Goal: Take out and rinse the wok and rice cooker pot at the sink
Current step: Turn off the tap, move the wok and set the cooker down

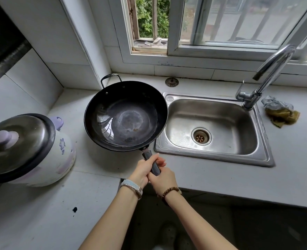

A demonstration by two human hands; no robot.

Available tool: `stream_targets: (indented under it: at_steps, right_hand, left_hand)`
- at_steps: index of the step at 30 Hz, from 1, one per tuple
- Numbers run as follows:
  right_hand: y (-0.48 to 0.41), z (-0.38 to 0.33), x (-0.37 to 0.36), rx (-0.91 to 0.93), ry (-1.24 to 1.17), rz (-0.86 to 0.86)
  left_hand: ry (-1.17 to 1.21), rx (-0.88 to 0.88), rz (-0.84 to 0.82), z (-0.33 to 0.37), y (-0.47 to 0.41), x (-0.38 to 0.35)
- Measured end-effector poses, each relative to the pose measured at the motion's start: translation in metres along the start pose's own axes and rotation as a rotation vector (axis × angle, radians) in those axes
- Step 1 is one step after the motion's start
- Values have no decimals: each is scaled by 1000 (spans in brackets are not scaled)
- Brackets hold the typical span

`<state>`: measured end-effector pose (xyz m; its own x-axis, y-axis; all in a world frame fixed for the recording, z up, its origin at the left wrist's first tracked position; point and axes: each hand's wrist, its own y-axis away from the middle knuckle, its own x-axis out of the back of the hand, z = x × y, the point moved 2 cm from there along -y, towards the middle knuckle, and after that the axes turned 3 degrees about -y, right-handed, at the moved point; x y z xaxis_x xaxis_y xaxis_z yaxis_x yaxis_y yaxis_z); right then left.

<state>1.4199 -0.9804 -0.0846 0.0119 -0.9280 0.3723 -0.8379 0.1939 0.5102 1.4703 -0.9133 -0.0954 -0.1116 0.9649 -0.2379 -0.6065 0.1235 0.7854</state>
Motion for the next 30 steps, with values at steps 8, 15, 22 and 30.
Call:
stream_targets:
  at_steps: [8,15,22,30]
  right_hand:
    - [12,-3,7,28,39,2]
    - [39,13,16,21,-22,-1]
    - [73,18,32,102,-59,55]
    - [137,54,58,143,-58,154]
  left_hand:
    - [-10,-27,50,-2,18,-5]
    - [-55,-45,30,-25,34,-7]
    - [-65,-98,-51,-34,66,-20]
    - [-124,-135,-169,-83,119,-41]
